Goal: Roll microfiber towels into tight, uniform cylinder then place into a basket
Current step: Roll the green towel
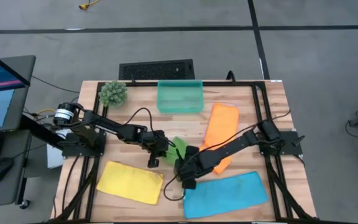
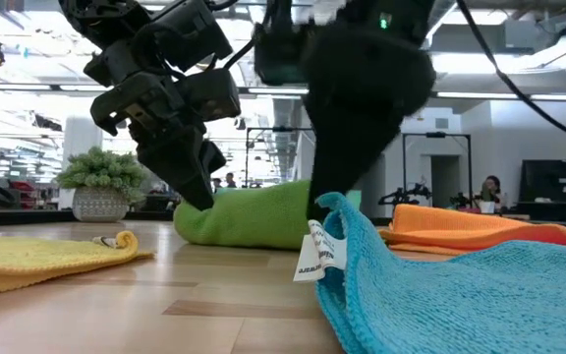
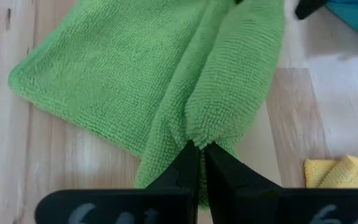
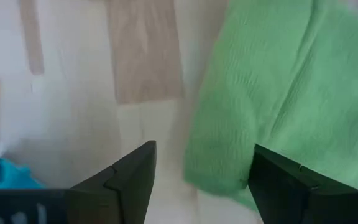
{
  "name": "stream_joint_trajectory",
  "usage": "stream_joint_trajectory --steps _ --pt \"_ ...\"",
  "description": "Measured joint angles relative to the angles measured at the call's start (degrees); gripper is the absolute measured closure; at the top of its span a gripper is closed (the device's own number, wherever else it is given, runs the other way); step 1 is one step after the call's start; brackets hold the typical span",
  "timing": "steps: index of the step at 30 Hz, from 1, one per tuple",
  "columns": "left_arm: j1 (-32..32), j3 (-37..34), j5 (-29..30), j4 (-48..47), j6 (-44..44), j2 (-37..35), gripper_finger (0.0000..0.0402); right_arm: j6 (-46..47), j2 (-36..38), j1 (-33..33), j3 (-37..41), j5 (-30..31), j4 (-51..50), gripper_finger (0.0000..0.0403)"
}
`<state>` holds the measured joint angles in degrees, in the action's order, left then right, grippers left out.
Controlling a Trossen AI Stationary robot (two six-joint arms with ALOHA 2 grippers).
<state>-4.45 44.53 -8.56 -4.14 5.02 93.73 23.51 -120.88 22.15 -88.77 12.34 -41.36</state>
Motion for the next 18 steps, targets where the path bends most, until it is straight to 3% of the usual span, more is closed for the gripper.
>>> stream_joint_trajectory --steps 18 --pt "0.0 0.0 0.07 -1.53 0.0 0.0 0.0401 2.86 1.69 0.23 -5.87 1.35 -5.56 0.0159"
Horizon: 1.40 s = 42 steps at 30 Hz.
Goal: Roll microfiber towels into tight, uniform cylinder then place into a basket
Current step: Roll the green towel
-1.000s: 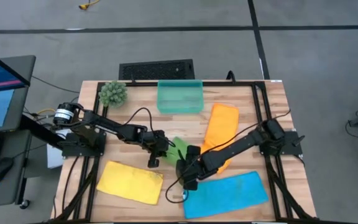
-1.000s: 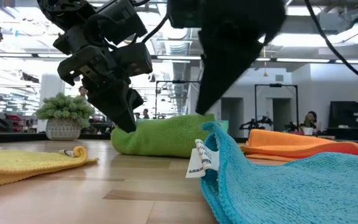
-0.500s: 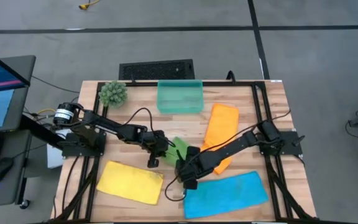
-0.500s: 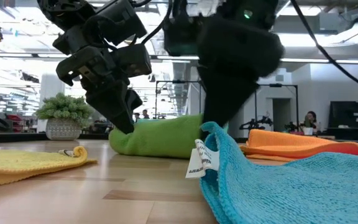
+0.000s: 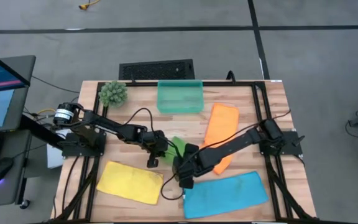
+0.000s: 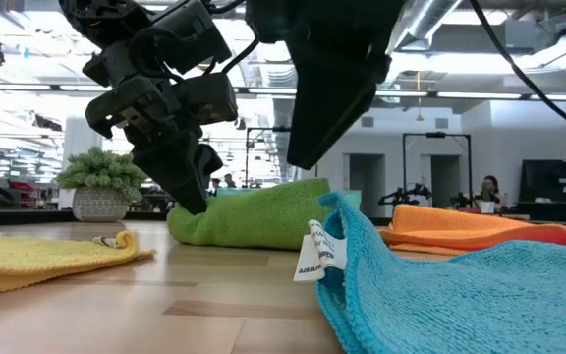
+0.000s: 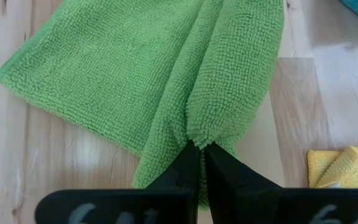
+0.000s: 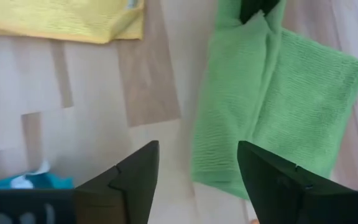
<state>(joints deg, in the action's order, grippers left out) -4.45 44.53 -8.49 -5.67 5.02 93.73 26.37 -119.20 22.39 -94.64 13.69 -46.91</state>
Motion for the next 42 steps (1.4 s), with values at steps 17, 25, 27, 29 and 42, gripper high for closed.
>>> stream_joint_trajectory --steps 17,25,27,29,42 --pt "0.0 0.0 0.17 0.21 -0.01 0.01 0.0401 -1.93 -5.41 -0.61 -0.28 0.04 2.41 0.017" --pt "0.0 0.0 0.15 0.27 -0.07 0.02 0.0401 0.85 -9.05 -1.04 -0.55 -2.31 2.58 0.017" --pt "0.0 0.0 0.14 0.24 -0.1 0.0 0.0401 0.86 -9.12 -1.09 -0.53 -2.25 2.58 0.017" --pt "0.0 0.0 0.11 0.22 -0.97 0.02 0.0401 0.99 -9.18 -1.32 -0.49 -2.25 2.47 0.0172" --pt "0.03 0.0 0.26 -0.05 -4.69 0.0 0.031 1.5 -9.32 -2.62 -0.31 -1.67 1.83 0.0356"
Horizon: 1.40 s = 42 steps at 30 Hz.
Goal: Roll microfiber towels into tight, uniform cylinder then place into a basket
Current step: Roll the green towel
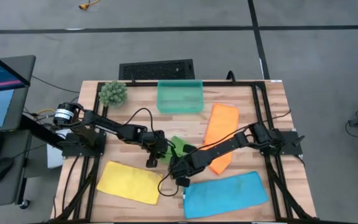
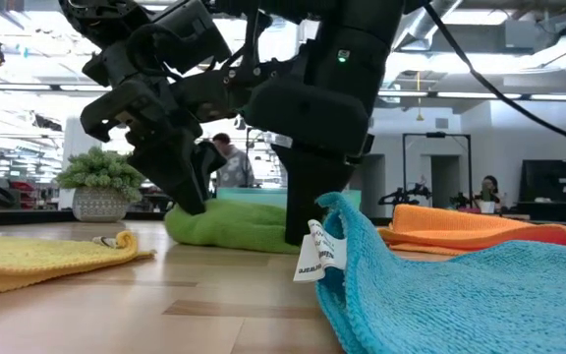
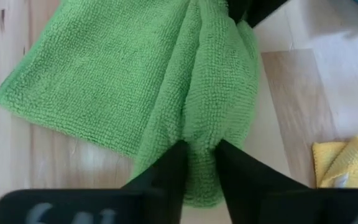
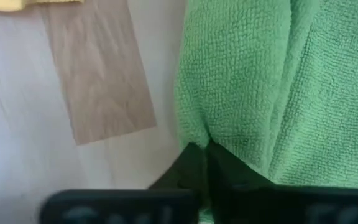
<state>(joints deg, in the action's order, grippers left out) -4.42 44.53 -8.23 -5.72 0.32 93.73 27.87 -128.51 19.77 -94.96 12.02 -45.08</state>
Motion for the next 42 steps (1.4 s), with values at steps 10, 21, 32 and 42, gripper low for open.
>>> stream_joint_trajectory --steps 10,21,32,42 --pt "2.73 0.0 -0.09 -3.33 -4.59 -2.84 0.0259 3.81 1.01 0.46 0.13 -0.28 0.41 0.0388" --pt "5.46 0.0 -0.07 -11.27 -10.05 -10.38 0.0258 5.31 1.14 0.5 0.11 -4.78 1.39 0.0397" --pt "4.45 -0.73 -0.49 -14.24 -10.67 -16.87 0.0258 6.25 2.98 0.29 0.35 -12.9 5.48 0.0399" --pt "0.02 -5.63 -0.5 -9.77 -7.82 -18.56 0.0258 4.85 3.07 -2.53 0.28 -22.9 10.73 0.0399"
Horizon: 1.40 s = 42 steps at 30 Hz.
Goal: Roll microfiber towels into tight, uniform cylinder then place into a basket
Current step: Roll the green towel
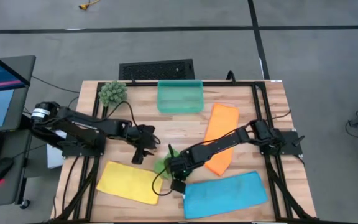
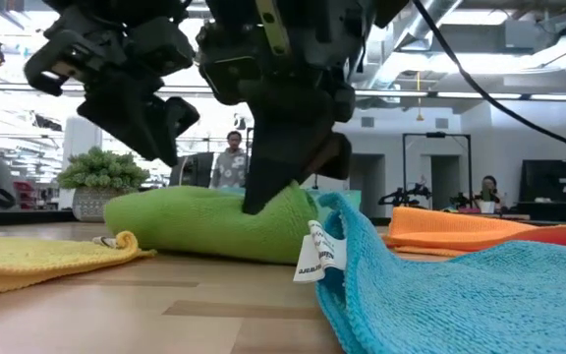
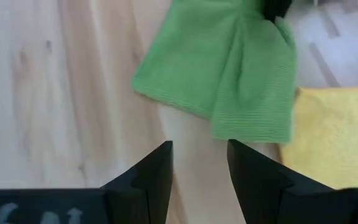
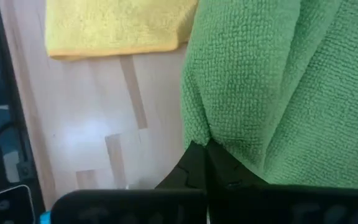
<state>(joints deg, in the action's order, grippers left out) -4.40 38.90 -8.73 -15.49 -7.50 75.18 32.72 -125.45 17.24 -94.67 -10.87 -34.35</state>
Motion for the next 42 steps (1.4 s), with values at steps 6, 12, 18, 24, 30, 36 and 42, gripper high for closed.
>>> stream_joint_trajectory --steps 6,12,18,24,30,36,42 --pt "-3.03 -0.05 0.2 0.59 1.12 0.0 0.0258 -0.37 0.03 -1.67 0.12 -4.44 0.99 0.04" --pt "-6.28 -1.72 0.31 1.82 1.99 0.0 0.0258 7.25 0.15 -2.5 3.66 -7.11 7.95 0.0399" --pt "-10.08 -6.63 2.88 8.9 4.92 0.0 0.0258 13.87 -1.51 -2.06 4.33 -7.55 12.1 0.0399" --pt "-13.15 -9.56 5.85 16.38 5.85 0.02 0.0258 17.96 -1.42 -1.56 4.31 -6.74 17.14 0.0399" --pt "-16.87 -9.56 6.79 16.8 4.64 0.02 0.0258 22.43 -1.42 -0.98 4.31 -6.31 17.83 0.0399" --pt "-19.02 -9.56 11.45 17.82 1.25 0.02 0.0258 24.34 -1.42 -0.75 4.31 -5.55 22.76 0.0399" --pt "-20.11 -9.56 10.51 18.38 -0.45 0.02 0.0258 24.34 -1.42 -0.75 4.31 -5.53 22.36 0.0398"
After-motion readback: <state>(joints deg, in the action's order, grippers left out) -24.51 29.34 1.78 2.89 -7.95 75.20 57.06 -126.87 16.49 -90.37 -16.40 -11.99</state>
